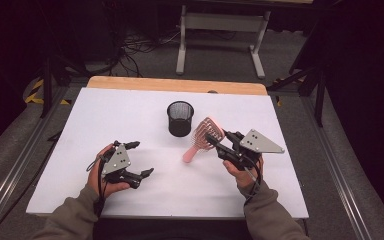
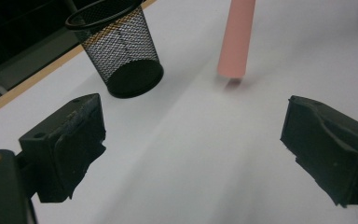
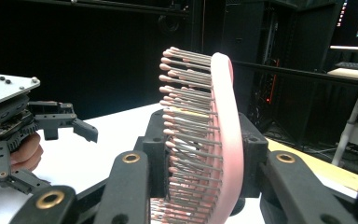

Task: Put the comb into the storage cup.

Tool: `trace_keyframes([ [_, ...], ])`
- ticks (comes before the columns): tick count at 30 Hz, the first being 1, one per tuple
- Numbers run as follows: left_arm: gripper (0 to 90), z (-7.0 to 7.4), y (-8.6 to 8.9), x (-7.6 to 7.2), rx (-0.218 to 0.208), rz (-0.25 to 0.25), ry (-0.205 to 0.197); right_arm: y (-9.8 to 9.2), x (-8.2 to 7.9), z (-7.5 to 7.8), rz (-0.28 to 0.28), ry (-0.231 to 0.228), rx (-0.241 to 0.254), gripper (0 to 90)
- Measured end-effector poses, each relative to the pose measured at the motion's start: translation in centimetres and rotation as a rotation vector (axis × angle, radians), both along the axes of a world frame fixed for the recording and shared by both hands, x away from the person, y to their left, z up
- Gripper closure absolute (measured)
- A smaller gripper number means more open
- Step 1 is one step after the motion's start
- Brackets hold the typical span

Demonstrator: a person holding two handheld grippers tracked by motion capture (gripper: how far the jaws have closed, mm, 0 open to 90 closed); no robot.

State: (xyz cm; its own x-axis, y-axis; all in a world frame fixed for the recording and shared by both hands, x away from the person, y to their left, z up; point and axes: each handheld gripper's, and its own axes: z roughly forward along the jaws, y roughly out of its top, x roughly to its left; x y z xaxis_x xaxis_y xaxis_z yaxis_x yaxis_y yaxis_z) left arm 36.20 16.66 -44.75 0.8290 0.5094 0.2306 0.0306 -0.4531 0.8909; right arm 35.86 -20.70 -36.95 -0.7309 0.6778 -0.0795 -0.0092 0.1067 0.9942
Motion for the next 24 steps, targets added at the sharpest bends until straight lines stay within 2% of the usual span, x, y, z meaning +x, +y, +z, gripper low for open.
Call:
trace_keyframes([
  [3,6.8,-0.2,0.7,0.0,-0.005,0.009,0.004,-0.1,0.1,0.0,0.012,0.007,0.016,64.3],
  [18,7.3,-0.5,3.2,-0.6,-0.059,0.046,0.012,-0.7,0.1,0.2,-0.002,-0.008,0.002,64.2],
  [24,7.1,-0.6,4.2,-1.0,-0.063,0.058,0.018,-1.0,-0.1,0.4,-0.010,-0.015,-0.003,64.2],
])
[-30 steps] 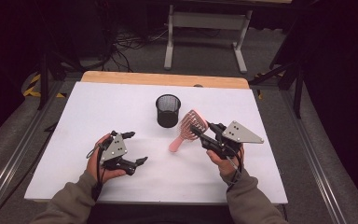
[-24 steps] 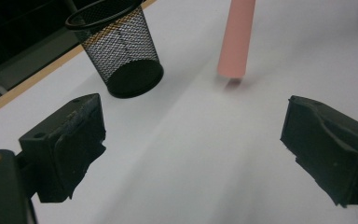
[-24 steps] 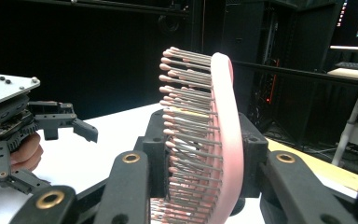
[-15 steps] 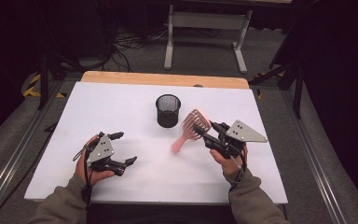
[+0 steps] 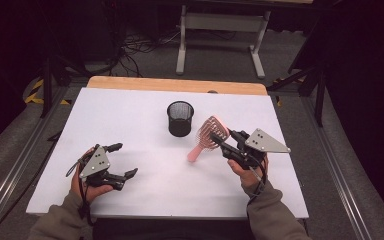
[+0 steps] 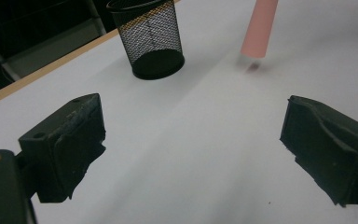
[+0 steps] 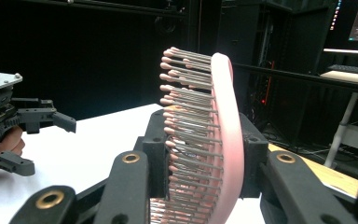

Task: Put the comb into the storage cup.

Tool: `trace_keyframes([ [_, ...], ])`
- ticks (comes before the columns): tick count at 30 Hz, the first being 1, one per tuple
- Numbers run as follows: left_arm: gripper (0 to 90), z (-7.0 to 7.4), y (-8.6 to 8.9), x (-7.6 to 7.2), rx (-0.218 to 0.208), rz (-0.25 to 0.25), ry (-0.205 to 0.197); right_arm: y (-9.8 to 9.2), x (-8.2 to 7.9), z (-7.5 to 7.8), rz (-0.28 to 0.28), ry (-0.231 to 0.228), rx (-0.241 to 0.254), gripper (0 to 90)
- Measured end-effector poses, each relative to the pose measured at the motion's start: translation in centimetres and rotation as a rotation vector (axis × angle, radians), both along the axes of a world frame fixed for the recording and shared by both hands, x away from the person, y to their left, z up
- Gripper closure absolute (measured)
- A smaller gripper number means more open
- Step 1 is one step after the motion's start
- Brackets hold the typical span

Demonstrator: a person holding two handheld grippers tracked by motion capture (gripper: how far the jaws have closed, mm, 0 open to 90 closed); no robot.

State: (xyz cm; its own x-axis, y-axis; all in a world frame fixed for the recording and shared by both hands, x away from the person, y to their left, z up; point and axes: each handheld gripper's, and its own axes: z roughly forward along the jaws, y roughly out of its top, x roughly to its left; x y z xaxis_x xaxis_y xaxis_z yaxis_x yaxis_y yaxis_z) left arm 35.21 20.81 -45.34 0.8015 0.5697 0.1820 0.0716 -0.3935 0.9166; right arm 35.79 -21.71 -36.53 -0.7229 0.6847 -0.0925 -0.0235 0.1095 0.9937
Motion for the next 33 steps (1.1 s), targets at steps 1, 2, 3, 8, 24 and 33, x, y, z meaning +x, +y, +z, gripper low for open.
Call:
trace_keyframes([
  [1,7.1,0.0,0.0,0.0,0.000,0.000,0.000,0.0,0.0,0.0,-0.001,0.001,0.001,64.2],
  [2,7.1,0.0,0.1,-0.1,-0.004,0.003,0.001,0.0,0.0,0.0,-0.001,0.001,0.001,64.2],
  [3,7.0,0.0,0.3,-0.2,-0.012,0.003,0.003,-0.2,0.0,0.1,-0.003,0.002,0.004,64.2],
  [8,6.8,-0.2,0.8,-0.4,-0.012,0.010,0.007,-0.4,0.0,0.2,-0.011,-0.001,0.004,64.2],
  [24,6.6,-0.5,2.0,-1.1,-0.068,0.048,-0.002,-1.5,0.0,0.8,-0.045,-0.022,0.015,64.2],
  [33,6.2,-0.7,1.9,-0.9,-0.067,0.051,0.006,-1.6,0.5,1.3,-0.062,-0.040,0.019,64.2],
])
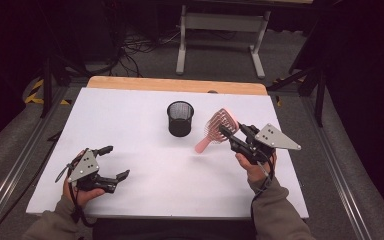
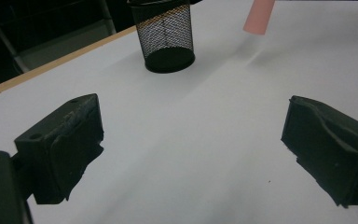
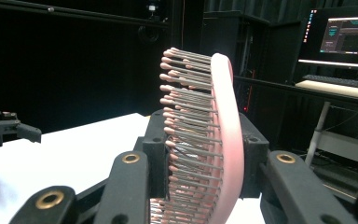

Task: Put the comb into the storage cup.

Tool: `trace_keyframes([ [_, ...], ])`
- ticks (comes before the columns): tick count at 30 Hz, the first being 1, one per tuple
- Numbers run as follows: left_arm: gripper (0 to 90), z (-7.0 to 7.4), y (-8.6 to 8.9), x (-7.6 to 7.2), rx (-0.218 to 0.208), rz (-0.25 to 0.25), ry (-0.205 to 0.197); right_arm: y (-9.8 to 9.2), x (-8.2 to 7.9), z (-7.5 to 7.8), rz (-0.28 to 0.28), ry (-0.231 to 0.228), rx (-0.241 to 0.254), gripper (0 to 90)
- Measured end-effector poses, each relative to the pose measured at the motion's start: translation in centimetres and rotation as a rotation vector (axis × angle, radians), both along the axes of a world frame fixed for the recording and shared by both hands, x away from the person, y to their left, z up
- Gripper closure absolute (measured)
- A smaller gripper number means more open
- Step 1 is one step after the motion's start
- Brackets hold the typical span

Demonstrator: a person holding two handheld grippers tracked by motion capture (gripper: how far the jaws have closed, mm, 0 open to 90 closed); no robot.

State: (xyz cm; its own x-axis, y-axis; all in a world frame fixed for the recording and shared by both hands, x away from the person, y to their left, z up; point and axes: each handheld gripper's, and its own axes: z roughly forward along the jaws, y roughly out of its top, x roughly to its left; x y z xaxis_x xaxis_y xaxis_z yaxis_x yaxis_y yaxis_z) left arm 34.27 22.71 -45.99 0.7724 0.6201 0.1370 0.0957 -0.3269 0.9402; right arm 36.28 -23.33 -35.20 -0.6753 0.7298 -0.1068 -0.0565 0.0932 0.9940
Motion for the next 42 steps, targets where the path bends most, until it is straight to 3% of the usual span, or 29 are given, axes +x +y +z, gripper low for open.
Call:
trace_keyframes([
  [12,6.2,0.0,0.2,0.1,0.001,0.011,0.008,-0.3,1.0,1.8,-0.025,-0.037,-0.016,64.1],
  [23,6.4,0.0,0.1,0.1,0.003,0.015,0.005,0.8,2.1,4.0,-0.039,-0.078,-0.041,64.2],
  [32,6.4,0.1,0.2,0.0,0.000,0.011,0.004,1.7,3.2,5.4,-0.051,-0.084,-0.065,64.1],
  [42,6.2,0.1,0.2,0.1,-0.008,0.002,0.005,2.3,4.4,6.2,-0.080,-0.087,-0.055,64.2],
])
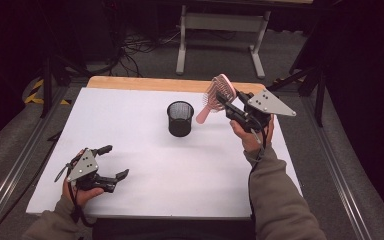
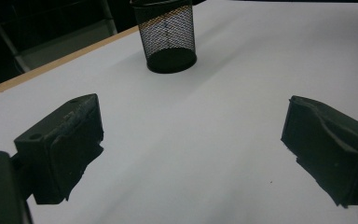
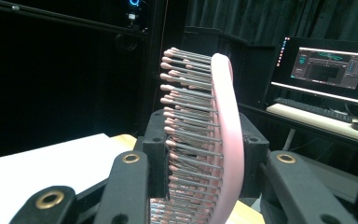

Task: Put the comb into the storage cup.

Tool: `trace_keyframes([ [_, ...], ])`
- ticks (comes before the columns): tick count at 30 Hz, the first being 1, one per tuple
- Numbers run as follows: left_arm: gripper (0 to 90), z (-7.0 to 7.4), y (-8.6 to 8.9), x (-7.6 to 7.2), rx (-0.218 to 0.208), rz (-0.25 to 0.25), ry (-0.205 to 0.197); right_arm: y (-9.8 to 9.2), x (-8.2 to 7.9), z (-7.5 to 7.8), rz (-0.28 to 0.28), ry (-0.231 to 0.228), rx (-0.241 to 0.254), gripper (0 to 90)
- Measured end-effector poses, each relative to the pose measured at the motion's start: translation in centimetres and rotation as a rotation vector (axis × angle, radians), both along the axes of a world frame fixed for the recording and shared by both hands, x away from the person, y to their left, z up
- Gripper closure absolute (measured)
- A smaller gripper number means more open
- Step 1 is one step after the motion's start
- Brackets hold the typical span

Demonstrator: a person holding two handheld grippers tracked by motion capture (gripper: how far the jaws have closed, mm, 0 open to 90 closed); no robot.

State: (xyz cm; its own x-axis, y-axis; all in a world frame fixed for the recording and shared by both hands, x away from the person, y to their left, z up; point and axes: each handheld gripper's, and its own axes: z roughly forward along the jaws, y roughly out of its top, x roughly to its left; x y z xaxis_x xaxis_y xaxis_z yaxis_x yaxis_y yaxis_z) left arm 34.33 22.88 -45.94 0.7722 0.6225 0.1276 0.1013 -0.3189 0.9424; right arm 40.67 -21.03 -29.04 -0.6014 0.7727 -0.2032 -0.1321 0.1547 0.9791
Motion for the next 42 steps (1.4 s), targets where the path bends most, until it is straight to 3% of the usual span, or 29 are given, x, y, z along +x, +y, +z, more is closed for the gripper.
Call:
trace_keyframes([
  [21,5.7,0.0,0.0,-0.1,-0.001,-0.011,-0.009,2.6,2.5,1.3,-0.019,-0.011,-0.002,64.2],
  [42,5.9,0.0,0.1,-0.1,-0.004,-0.024,-0.006,5.0,4.7,-0.2,-0.045,0.011,0.006,64.2],
])
